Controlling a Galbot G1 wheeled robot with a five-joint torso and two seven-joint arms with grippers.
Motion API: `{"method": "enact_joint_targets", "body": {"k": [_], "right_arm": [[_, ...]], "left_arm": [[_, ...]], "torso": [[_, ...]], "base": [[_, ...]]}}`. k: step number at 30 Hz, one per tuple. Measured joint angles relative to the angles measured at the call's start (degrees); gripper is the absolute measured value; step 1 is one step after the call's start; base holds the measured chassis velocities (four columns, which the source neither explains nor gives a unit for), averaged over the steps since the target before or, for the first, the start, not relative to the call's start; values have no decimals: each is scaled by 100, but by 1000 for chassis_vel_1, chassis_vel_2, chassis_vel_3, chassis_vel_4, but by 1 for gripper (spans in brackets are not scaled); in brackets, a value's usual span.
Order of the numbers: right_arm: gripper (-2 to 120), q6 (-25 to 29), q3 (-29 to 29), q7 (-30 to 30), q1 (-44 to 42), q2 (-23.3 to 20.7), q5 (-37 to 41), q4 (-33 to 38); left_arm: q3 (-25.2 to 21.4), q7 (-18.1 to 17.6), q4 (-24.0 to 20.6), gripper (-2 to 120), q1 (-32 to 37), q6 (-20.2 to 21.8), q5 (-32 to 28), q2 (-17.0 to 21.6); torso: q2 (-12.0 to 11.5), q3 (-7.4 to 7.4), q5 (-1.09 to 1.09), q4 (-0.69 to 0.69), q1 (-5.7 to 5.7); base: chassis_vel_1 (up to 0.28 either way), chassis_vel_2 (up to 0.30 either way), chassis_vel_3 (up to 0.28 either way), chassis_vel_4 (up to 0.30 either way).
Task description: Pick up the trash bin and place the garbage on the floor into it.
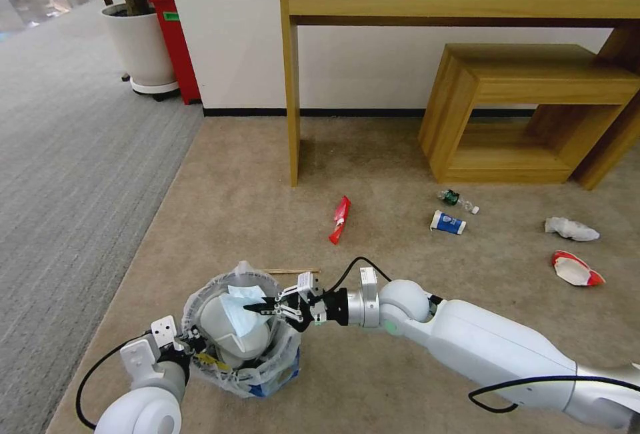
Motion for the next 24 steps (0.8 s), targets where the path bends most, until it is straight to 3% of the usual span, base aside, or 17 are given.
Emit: {"method": "enact_joint_targets", "body": {"k": [24], "right_arm": [[0, 66, -105, 46, -98, -8, -221, -100]], "left_arm": [[-34, -22, -274, 0, 56, -4, -86, -7]], "torso": [[1, -1, 1, 0, 0]], "base": [[0, 0, 0, 0]]}}
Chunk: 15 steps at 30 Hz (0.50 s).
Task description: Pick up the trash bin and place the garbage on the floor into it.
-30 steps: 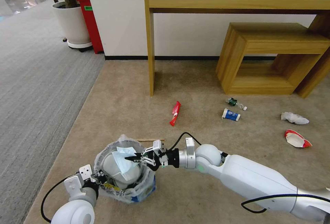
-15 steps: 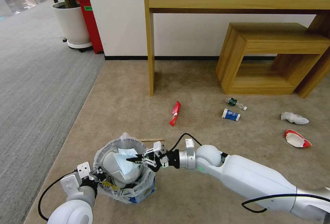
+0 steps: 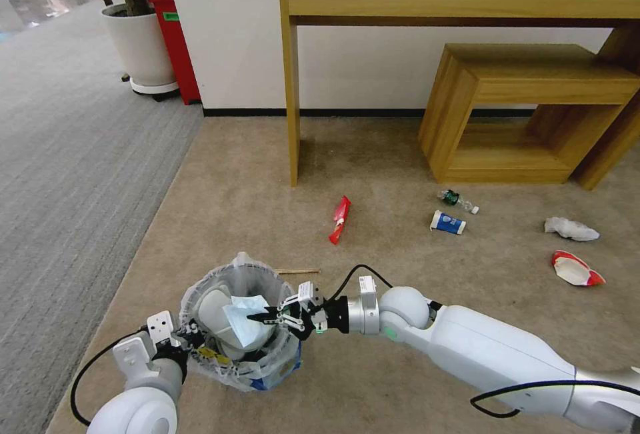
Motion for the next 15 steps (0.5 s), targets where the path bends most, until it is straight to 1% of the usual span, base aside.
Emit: {"method": "enact_joint_targets", "body": {"k": [7, 9, 10, 11, 12, 14, 15], "right_arm": [[0, 33, -11, 46, -23, 2, -65, -29], [7, 36, -11, 51, -31, 1, -81, -35], [7, 36, -11, 51, -31, 1, -81, -35], [13, 38, -11, 54, -38, 3, -96, -42], [17, 40, -11, 59, -43, 9, -100, -51], [18, 41, -11, 59, -43, 9, -101, -52], [27, 51, -15, 69, -52, 23, -119, -72]], "left_arm": [[19, -2, -32, 0, 23, 2, 5, -25], [28, -2, -61, 0, 31, 5, 6, -29], [28, -2, -61, 0, 31, 5, 6, -29], [34, -2, -78, 0, 35, 9, 5, -32], [35, -2, -89, 0, 37, 12, 5, -35], [35, -2, -91, 0, 37, 13, 5, -36], [40, -2, -104, 0, 48, 14, 6, -41]], "torso": [[0, 0, 0, 0, 0], [0, 0, 0, 0, 0], [0, 0, 0, 0, 0], [0, 0, 0, 0, 0], [0, 0, 0, 0, 0], [0, 0, 0, 0, 0], [0, 0, 0, 0, 0]], "base": [[0, 0, 0, 0], [0, 0, 0, 0], [0, 0, 0, 0], [0, 0, 0, 0], [0, 0, 0, 0], [0, 0, 0, 0], [0, 0, 0, 0]]}}
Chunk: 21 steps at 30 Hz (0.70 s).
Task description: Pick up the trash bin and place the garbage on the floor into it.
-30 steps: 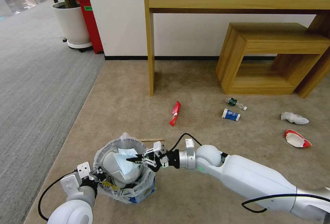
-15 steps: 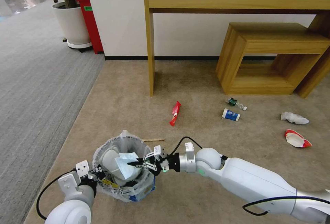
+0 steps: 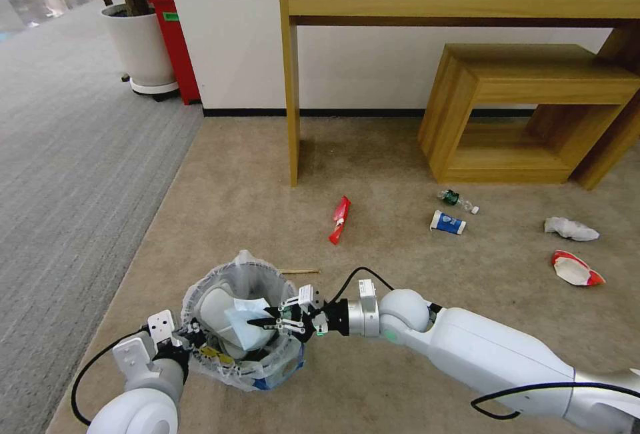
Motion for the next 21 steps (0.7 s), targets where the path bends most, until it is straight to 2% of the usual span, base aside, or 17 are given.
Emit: {"method": "enact_joint_targets", "body": {"k": [2, 3, 6, 7, 10, 13, 14, 15, 18, 21], "right_arm": [[36, 14, -13, 6, -4, 30, -11, -26], [36, 14, -13, 6, -4, 30, -11, -26], [52, 16, -38, 27, 6, 72, -27, -53], [52, 16, -38, 27, 6, 72, -27, -53], [67, 14, -62, 65, 26, 84, -36, -54], [73, 14, -72, 97, 31, 86, -36, -53], [82, 14, -71, 109, 30, 87, -37, -47], [82, 14, -71, 109, 30, 87, -37, -47], [96, 34, 8, 151, -6, 81, -21, 1], [99, 49, 107, 214, -40, 76, 17, 60]], "left_arm": [[21, 2, -9, 0, 17, 4, 5, -14], [21, 2, -9, 0, 17, 4, 5, -14], [36, 5, -17, 0, 20, 4, 14, -34], [36, 5, -17, 0, 20, 4, 14, -34], [48, 6, -17, 0, 24, 4, 29, -42], [61, 7, -17, 0, 24, 4, 38, -52], [66, 9, -17, 0, 25, 4, 41, -55], [66, 9, -17, 0, 25, 4, 41, -55], [66, 12, 19, 0, 23, 5, 52, -54], [65, 13, 63, 0, 11, 4, 54, -54]], "torso": [[0, 0, 0, 0, 0], [0, 0, 0, 0, 0], [0, 0, 0, 0, 0], [0, 0, 0, 0, 0], [0, 0, 0, 0, 0], [0, 0, 0, 0, 0], [0, 0, 0, 0, 0], [0, 0, 0, 0, 0], [0, 0, 0, 0, 0], [0, 0, 0, 0, 0]], "base": [[0, 0, 0, 0], [0, 0, 0, 0], [0, 0, 0, 0], [0, 0, 0, 0], [0, 0, 0, 0], [0, 0, 0, 0], [0, 0, 0, 0], [0, 0, 0, 0], [0, 0, 0, 0], [0, 0, 0, 0]]}}
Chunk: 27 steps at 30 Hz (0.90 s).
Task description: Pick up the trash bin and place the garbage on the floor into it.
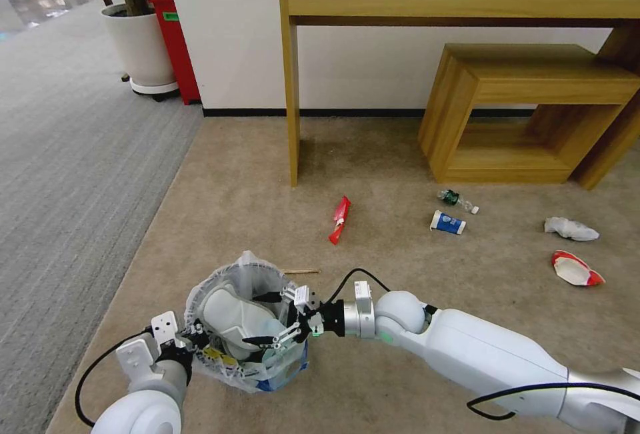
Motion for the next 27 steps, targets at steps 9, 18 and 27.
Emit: {"method": "enact_joint_targets", "body": {"k": [9, 18, 27], "right_arm": [[100, 21, 768, 704, -182, -25, 338, 299], [100, 1, 1555, 1692, -341, -80, 624, 502], [100, -94, 2338, 2851, -712, -258, 551, 569]], "left_arm": [[-79, 1, 98, 0, -52, -1, -44, 38], [-179, 0, 144, 0, -101, -15, -94, 87], [-321, -2, 156, 0, -133, -24, -185, 188]], "torso": [[0, 0, 0, 0, 0], [0, 0, 0, 0, 0], [0, 0, 1, 0, 0]], "base": [[0, 0, 0, 0], [0, 0, 0, 0], [0, 0, 0, 0]]}}
